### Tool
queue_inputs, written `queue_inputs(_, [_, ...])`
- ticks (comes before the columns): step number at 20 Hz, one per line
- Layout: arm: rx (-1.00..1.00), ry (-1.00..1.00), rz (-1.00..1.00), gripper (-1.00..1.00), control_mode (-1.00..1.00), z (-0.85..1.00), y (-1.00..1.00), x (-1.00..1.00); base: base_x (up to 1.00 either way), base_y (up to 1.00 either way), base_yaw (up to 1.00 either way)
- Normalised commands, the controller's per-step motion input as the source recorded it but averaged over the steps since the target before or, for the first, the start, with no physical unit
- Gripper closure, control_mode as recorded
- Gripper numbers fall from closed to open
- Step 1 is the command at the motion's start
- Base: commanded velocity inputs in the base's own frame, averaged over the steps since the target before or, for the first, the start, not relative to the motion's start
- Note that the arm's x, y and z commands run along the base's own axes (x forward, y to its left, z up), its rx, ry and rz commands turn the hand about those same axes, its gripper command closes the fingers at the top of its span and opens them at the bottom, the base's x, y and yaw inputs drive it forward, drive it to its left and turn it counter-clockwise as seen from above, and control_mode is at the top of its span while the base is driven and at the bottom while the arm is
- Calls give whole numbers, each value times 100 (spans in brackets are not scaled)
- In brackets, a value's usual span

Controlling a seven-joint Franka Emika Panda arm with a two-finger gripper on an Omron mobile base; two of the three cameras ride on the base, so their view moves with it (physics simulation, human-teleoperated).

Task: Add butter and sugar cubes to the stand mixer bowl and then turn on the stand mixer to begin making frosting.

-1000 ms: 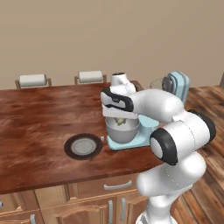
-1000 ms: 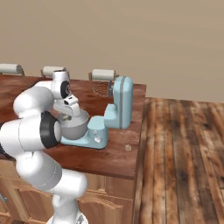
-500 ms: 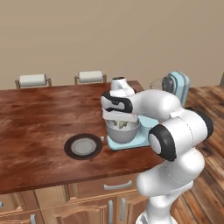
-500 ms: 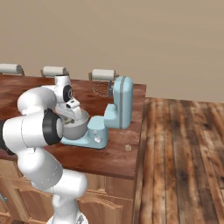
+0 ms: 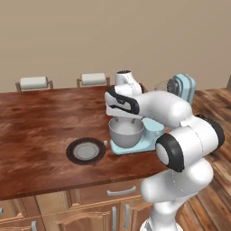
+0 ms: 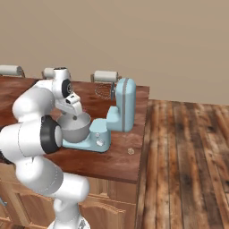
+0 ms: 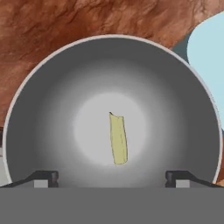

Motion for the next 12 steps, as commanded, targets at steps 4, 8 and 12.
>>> queue_inputs(4, [0,0,0,-100,-100,7,0,0,0,0,0])
queue_inputs(8, [0,-1,2,-100,-100,27,13,-3,0,0,0])
queue_inputs(12, [0,0,24,-100,-100,63,54,-31,0,0,0])
